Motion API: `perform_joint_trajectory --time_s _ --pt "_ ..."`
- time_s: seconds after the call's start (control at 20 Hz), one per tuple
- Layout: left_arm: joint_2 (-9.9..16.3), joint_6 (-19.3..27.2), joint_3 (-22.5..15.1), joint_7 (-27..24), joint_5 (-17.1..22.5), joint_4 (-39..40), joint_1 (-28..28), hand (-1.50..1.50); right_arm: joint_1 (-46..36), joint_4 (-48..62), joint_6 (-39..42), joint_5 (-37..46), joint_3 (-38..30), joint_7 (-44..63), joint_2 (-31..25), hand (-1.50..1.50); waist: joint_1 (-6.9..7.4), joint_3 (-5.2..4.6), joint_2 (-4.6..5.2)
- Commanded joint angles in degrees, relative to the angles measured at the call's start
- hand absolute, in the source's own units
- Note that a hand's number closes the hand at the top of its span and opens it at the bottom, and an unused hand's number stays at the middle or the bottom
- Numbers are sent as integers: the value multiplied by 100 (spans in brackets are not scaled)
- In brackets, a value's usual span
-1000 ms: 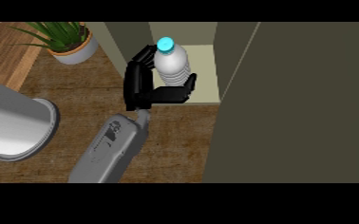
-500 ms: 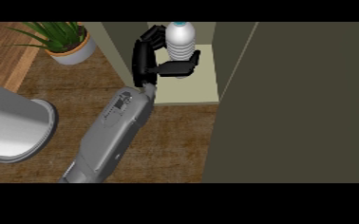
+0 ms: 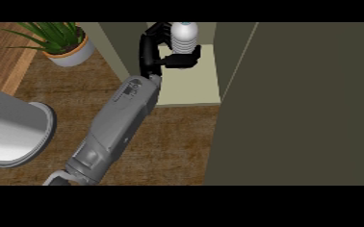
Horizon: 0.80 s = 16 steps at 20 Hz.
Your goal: Pick up the bottled water, place it into the cabinet and close the cabinet
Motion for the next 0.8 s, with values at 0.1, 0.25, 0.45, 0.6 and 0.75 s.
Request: perform_joint_trajectory --time_s 0.1,0.25,0.45,0.6,0.75 --pt "31 120 142 -58 -297 1158 -471 150 -87 -511 -124 481 361 501 85 -150 -3 -5 16" --pt "1 350 112 -520 -22 1430 -368 150 110 -650 18 268 207 254 -209 -150 -118 -3 34" --pt "1 300 412 -881 95 1897 -474 150 34 -460 -86 320 382 229 -67 -150 -163 -5 56" --pt "0 296 475 -900 148 2128 -635 150 -458 -456 -66 280 103 582 47 -150 -131 -11 70" --pt "0 340 653 -884 8 2535 -927 150 -127 -208 65 -11 125 -87 -123 -150 -171 1 90"
